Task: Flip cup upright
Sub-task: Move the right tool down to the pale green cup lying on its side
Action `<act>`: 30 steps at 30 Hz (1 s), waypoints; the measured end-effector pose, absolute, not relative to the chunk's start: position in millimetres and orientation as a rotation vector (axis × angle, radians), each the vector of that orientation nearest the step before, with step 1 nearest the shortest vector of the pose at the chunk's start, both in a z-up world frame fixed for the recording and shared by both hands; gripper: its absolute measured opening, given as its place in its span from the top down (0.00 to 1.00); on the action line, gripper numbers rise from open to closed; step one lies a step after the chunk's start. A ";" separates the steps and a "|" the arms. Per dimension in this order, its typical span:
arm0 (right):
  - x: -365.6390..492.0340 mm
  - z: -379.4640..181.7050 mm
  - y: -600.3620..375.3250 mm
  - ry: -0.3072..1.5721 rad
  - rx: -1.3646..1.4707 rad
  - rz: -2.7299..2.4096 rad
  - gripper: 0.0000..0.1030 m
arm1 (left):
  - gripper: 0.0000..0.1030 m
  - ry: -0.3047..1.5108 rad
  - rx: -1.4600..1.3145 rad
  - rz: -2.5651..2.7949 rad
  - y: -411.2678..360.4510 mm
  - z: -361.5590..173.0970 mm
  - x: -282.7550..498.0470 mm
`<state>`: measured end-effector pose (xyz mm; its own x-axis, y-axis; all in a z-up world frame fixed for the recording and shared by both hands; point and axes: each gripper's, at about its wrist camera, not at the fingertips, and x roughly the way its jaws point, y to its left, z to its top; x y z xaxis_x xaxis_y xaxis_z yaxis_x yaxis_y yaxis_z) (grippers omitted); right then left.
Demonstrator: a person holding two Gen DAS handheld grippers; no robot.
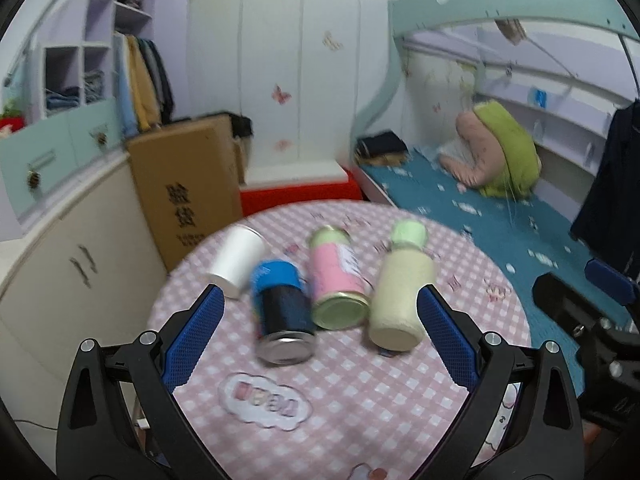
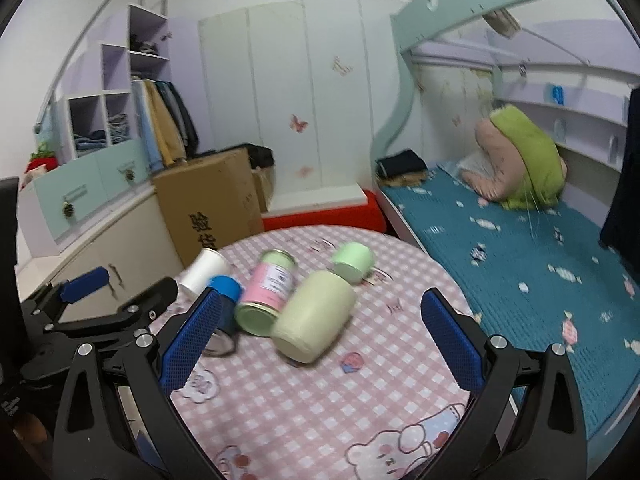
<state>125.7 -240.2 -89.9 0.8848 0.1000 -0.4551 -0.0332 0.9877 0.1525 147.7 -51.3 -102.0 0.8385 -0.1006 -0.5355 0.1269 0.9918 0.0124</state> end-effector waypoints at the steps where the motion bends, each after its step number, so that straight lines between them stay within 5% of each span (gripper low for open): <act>1: 128.4 -93.3 -244.8 0.488 0.149 0.060 0.06 | 0.06 0.585 0.053 -0.128 -57.0 -108.6 154.2; 14: 169.1 -150.5 -308.8 0.632 0.240 -0.038 0.06 | 0.06 0.801 0.074 -0.234 -122.7 -180.7 223.1; 30: 191.3 -185.8 -332.3 0.701 0.305 -0.023 0.06 | 0.07 0.893 0.086 -0.215 -141.2 -209.2 255.6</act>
